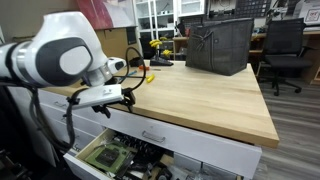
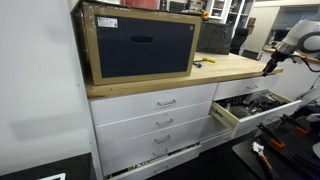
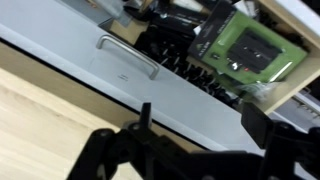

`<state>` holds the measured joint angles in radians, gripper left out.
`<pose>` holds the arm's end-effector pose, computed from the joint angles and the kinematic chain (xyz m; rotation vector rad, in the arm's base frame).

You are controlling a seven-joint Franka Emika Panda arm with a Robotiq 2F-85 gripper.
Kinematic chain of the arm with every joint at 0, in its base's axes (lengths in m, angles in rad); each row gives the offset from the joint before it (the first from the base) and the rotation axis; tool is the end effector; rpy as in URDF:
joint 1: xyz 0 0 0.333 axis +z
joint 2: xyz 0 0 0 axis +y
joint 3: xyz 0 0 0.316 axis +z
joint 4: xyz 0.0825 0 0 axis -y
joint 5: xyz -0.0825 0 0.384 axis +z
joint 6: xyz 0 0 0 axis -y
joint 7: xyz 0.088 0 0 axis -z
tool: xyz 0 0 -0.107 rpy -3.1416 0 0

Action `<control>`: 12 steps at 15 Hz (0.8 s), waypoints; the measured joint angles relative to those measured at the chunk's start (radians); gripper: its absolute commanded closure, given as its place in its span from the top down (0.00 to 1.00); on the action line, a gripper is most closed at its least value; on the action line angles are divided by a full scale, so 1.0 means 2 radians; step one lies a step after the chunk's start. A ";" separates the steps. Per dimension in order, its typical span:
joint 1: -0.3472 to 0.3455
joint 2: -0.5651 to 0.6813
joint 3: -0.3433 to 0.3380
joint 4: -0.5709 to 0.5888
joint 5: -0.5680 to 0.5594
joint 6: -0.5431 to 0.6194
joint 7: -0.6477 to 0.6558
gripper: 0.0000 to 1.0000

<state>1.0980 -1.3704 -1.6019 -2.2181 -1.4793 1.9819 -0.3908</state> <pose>0.4341 -0.3182 0.2695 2.9161 0.8479 0.3954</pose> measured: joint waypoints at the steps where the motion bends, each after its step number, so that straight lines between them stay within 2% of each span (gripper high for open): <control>1: -0.020 0.005 0.014 -0.020 0.029 -0.015 -0.009 1.00; 4: -0.076 0.016 0.051 -0.074 0.092 -0.044 -0.017 1.00; 7: -0.117 0.026 0.079 -0.114 0.129 -0.056 -0.017 1.00; 10: -0.144 0.039 0.103 -0.136 0.153 -0.056 -0.004 1.00; 12: -0.152 0.050 0.118 -0.142 0.167 -0.056 0.029 1.00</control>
